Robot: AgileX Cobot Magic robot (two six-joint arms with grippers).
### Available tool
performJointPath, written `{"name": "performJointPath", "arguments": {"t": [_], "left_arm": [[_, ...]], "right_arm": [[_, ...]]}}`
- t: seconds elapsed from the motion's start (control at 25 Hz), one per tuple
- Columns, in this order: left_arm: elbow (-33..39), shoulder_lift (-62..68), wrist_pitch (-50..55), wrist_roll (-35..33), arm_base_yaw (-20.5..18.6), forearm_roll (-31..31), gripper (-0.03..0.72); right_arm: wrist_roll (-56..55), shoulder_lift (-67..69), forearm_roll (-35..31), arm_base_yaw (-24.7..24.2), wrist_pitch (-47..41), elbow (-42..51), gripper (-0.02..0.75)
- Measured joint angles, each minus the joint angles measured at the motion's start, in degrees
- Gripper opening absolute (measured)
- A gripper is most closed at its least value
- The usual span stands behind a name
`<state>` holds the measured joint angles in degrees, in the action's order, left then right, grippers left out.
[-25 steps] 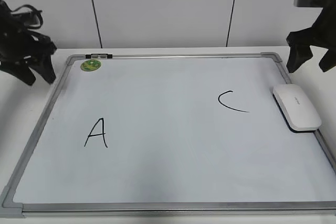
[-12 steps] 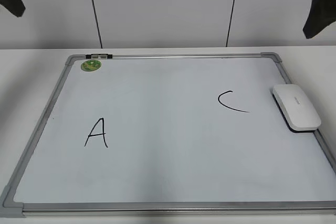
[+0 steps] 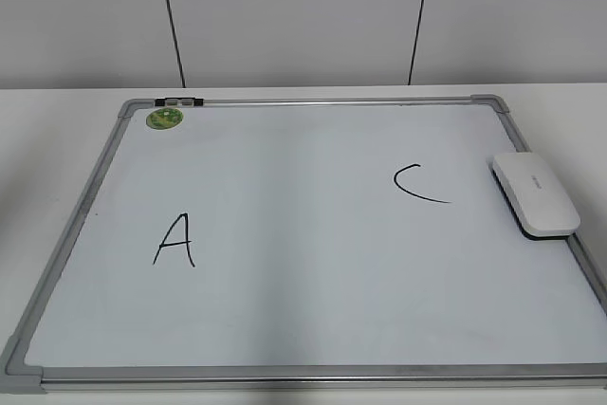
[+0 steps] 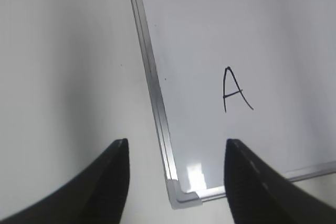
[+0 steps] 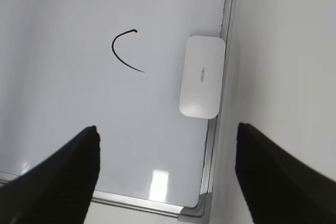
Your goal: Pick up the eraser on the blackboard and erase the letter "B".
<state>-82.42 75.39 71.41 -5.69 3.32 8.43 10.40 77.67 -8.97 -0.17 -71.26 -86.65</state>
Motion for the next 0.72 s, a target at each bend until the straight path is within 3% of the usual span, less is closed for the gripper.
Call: {"name": "performJointPath", "arguments": {"t": [0.72], "left_arm": [[28.3,-38.6,0.7,1.1,2.2,3.6,0.437]], "right_arm": [[-2.4,-48.5,0.1,0.0,-1.0,37.0,0.592]]}}
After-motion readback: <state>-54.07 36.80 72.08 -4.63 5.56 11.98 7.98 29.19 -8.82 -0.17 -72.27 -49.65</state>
